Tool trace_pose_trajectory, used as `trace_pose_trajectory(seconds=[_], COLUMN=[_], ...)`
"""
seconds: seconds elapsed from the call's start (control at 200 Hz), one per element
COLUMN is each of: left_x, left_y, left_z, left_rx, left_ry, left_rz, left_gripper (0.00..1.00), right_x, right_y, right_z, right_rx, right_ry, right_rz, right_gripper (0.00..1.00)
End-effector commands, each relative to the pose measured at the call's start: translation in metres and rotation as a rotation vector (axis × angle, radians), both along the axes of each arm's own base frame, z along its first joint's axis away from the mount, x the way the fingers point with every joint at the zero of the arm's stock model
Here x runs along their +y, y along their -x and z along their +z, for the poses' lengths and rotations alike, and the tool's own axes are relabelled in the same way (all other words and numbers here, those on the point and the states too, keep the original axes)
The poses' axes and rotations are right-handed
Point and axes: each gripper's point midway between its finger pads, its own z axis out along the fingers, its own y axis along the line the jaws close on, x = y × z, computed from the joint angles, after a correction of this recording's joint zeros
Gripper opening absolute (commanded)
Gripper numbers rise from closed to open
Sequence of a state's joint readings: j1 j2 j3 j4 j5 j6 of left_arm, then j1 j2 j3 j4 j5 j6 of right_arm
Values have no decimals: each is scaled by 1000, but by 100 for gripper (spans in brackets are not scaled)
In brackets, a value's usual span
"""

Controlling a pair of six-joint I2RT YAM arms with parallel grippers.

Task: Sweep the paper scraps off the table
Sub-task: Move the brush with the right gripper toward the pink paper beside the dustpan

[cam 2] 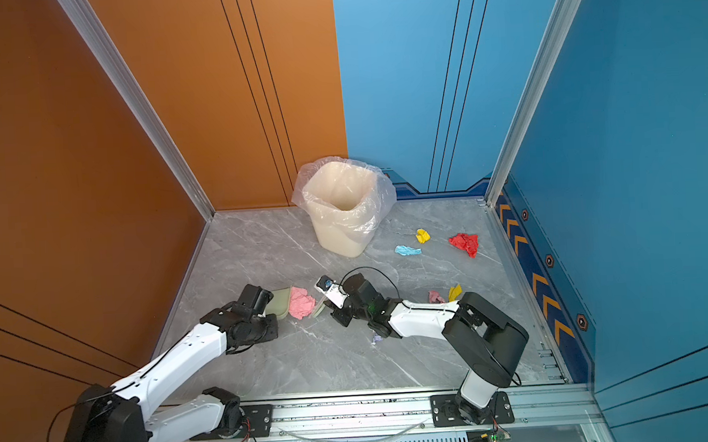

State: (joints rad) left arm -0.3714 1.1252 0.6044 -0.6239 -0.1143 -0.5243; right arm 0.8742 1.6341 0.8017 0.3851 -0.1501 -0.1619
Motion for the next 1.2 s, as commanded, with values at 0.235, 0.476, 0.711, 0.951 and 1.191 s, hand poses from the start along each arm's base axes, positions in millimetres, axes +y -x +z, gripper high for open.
trace_pose_trajectory(seconds=[0.235, 0.476, 0.711, 0.951, 1.191], left_x=[11, -4, -19, -21, -29], left_y=[13, 18, 37, 57, 74], left_z=[47, 44, 41, 49, 41], left_rx=[-26, 20, 64, 49, 75], left_ry=[-14, 35, 34, 65, 89], left_rz=[32, 8, 1, 22, -11], left_gripper=[0, 0, 0, 0, 0], right_x=[-9, -9, -11, -12, -6], right_y=[-6, -18, -27, -37, -50], right_z=[60, 79, 83, 83, 90], right_rx=[-99, -115, -126, -120, -113], right_ry=[-58, -80, -81, -97, -122], right_rz=[60, 47, 27, 4, -36], right_gripper=[0, 0, 0, 0, 0])
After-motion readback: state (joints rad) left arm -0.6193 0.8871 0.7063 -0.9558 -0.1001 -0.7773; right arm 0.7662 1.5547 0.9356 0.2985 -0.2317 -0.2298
